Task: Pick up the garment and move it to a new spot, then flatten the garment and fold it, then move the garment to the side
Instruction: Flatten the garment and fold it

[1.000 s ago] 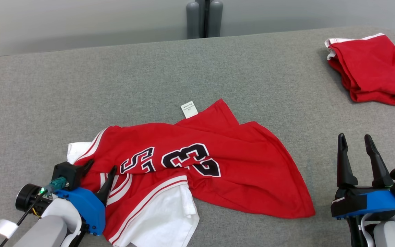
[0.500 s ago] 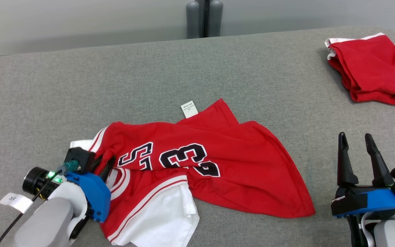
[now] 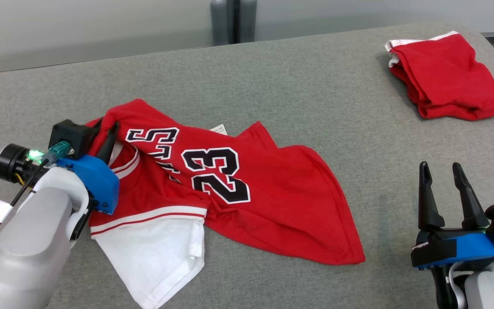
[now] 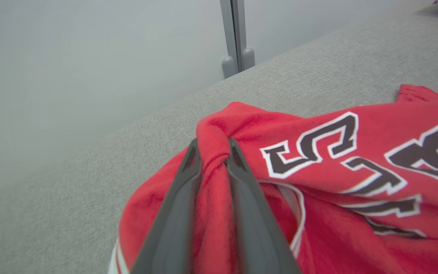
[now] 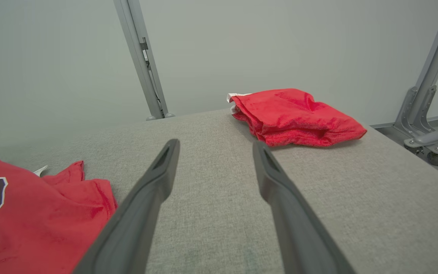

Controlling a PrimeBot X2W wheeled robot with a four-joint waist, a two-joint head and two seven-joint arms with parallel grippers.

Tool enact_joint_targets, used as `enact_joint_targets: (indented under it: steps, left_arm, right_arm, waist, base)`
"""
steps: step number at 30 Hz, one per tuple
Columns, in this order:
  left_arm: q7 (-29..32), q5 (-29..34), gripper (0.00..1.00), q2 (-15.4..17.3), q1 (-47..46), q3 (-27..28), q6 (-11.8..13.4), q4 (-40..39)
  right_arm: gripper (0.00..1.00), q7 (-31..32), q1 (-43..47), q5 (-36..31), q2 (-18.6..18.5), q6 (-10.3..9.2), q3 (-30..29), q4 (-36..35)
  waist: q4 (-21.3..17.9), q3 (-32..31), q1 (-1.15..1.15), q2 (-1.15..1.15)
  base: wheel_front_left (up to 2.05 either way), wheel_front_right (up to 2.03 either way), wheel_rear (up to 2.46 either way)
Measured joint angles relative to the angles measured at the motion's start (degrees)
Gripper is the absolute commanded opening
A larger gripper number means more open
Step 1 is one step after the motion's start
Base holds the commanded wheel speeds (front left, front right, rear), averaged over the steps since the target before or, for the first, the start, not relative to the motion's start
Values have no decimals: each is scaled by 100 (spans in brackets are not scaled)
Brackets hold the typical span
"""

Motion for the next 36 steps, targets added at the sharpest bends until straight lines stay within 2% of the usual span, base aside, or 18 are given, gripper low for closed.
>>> enact_joint_targets:
  steps: [1,2,5,10,15,19,28,36]
  left_arm:
    - [-8,-45,24,-10,1,0,-15,99]
    - [-64,-43,100,-23,2,-3,-25,182]
    - [-293,-62,100,-81,19,41,-15,334]
    - [-541,-90,100,-189,297,345,253,52]
    - [-550,141,100,-155,944,1139,697,-1257]
    - [-549,404,100,-286,1684,1798,907,-2116]
    - [-550,1050,100,-887,2789,2967,978,-3207]
    - [-552,1559,100,-1290,3710,3742,814,-3635]
  right_arm:
    - [100,-1,-3,9,0,0,11,1]
    - [100,-1,-3,10,0,0,23,3]
    - [100,0,-2,45,0,0,30,10]
    - [100,-1,58,47,-1,0,-9,21]
    - [100,-1,94,3,0,0,65,-11]
    - [100,-1,97,-12,0,0,155,-51]
    - [100,-1,96,-65,0,0,377,-115]
    - [100,-1,297,-97,0,0,520,-149]
  waist:
    - [-35,7,0,0]
    - [-64,7,0,0]
    - [-109,-26,0,0]
    - [-28,-174,0,0]
    - [180,-324,-1,0]
    - [358,-427,-1,0]
    - [694,-621,-1,0]
    - [814,-892,-1,0]
  base:
    - [0,0,0]
    - [0,0,0]
    - [0,0,0]
    - [0,0,0]
    - [0,0,0]
    - [0,0,0]
    - [0,0,0]
    - [0,0,0]
